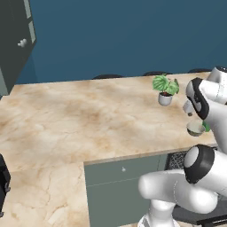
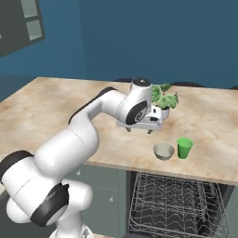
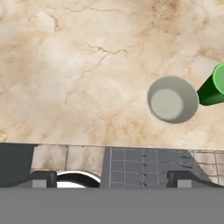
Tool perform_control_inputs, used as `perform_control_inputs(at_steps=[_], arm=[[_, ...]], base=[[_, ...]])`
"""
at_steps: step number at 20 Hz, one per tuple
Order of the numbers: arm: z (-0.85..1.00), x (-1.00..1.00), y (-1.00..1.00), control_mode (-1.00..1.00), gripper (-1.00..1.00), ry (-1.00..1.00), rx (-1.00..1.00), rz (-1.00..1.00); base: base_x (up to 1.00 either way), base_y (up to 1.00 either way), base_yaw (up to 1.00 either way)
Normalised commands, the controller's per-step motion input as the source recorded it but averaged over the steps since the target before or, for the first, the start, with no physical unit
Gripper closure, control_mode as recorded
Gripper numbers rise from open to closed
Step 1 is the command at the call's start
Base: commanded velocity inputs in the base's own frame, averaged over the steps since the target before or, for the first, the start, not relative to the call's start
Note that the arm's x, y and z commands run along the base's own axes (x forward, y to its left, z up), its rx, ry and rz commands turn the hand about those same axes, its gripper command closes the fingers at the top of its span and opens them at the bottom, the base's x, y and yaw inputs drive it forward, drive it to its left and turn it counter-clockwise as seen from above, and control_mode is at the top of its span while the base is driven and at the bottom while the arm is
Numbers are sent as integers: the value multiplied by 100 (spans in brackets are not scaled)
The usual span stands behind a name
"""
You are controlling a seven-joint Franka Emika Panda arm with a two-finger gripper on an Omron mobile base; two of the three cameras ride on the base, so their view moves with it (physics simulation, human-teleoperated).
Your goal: Pick up the cup and bowl from the counter, place them in the dishwasher, and close the dishwasher door.
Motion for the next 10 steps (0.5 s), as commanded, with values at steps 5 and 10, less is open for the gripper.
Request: perform_control_inputs(at_steps=[5,10], arm=[[-18,12,-26,-100,-100,0,0,0],[-18,13,-31,-100,-100,0,0,0]], base=[[0,0,0],[0,0,0]])
